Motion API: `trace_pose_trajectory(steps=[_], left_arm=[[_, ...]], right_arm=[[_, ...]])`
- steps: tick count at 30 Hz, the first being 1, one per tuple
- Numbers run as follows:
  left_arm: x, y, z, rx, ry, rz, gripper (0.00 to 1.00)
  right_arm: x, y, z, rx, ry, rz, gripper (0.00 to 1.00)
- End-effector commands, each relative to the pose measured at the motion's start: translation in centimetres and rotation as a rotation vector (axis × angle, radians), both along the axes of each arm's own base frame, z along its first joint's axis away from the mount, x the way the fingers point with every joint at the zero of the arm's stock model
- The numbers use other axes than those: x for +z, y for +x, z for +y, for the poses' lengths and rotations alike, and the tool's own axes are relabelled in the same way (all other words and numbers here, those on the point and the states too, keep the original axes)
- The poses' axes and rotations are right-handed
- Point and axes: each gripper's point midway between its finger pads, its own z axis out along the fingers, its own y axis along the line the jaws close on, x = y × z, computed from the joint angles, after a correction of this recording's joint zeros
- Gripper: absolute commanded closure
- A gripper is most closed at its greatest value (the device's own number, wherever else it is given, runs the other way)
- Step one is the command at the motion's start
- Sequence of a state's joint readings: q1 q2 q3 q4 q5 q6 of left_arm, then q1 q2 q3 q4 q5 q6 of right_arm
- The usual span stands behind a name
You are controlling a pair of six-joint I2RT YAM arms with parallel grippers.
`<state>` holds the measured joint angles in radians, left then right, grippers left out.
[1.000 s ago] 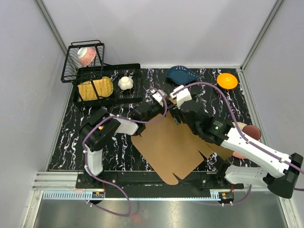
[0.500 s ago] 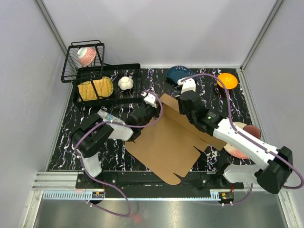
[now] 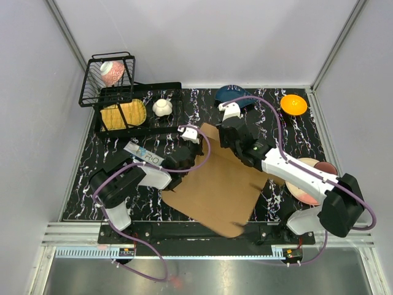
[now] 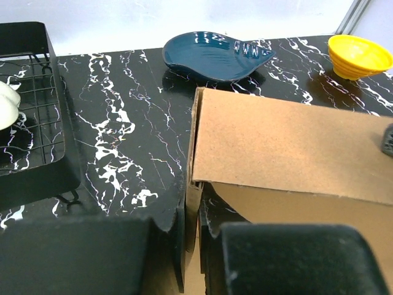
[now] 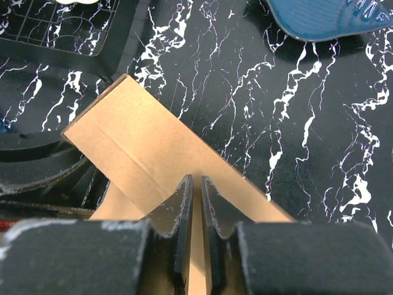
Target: Fold the paper box
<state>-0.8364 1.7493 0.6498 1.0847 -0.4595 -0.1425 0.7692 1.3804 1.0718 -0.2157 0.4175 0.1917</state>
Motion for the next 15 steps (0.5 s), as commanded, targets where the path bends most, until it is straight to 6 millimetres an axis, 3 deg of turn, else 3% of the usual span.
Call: trace_pose_trajectory(steps=[1,8,15], left_arm=[[-0.4,-0.3,0.7,0.044,-0.023,0.006,0.91],[-1.7,-0.8,-0.4,-0.028,-0.021,0.011,0.87],[-2.6,-1.5,-1.5,-0.103,0.007,0.019,0.61]], right_arm=[[-0.9,0.5,0.7,0.018,-0.001,0.01,0.85],[-1.1,0.7,0.6,0.028,-0.015,0.015,0.83],[-0.6,0.6,0.4,0.041,-0.018,0.008,0.83]])
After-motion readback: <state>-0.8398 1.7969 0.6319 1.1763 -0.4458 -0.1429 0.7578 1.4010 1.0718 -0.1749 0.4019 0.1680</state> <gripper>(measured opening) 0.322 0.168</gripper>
